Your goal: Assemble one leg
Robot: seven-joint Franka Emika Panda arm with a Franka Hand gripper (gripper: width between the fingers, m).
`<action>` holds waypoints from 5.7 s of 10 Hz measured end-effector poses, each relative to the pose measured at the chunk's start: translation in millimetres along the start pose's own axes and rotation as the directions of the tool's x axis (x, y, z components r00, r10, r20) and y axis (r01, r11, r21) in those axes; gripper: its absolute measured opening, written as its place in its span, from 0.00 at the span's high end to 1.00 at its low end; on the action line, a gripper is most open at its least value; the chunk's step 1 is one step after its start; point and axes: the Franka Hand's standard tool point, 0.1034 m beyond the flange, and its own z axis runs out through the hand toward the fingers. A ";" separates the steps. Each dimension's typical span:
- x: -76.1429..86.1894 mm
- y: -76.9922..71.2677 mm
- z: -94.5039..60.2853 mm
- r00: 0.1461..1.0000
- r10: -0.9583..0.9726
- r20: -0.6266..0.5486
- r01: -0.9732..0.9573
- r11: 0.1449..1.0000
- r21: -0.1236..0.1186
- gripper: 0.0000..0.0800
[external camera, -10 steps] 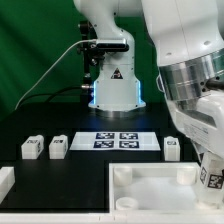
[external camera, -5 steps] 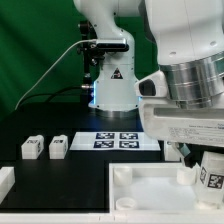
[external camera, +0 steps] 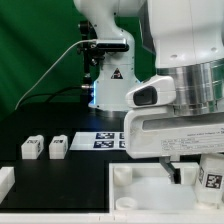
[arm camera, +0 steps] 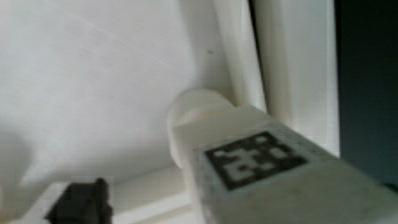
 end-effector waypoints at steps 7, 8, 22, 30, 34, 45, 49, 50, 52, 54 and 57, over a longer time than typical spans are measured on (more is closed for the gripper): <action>2.5 -4.3 -1.4 0.779 0.627 0.025 -0.627 0.779 0.015 0.67; 3.4 -4.5 -1.3 0.630 0.776 0.025 -0.777 0.630 0.016 0.67; 3.2 -3.0 -10.3 0.999 0.009 0.041 -0.007 0.998 -0.055 0.19; 14.2 6.0 -9.5 0.987 -0.154 0.044 0.156 0.986 -0.061 0.63; 15.3 -1.3 -10.9 0.963 0.268 0.023 -0.267 0.963 -0.046 0.63; 2.6 -4.1 -3.4 0.113 0.993 0.026 -0.993 0.114 -0.038 0.55; -2.0 -15.2 -2.5 0.559 0.829 0.020 -0.828 0.560 -0.035 0.20; -1.5 -14.0 -2.4 0.664 0.748 0.023 -0.747 0.664 -0.033 0.20; -1.4 -6.2 1.8 0.886 0.463 0.013 -0.462 0.885 -0.061 0.19; 4.9 -8.9 -0.9 0.988 0.152 0.003 -0.152 0.986 -0.075 0.19; 3.6 -9.9 0.3 0.968 0.252 0.002 -0.252 0.966 -0.067 0.33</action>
Offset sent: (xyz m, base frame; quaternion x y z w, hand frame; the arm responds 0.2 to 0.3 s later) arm 0.0000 0.0000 0.0000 0.0000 0.0000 0.1790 0.9838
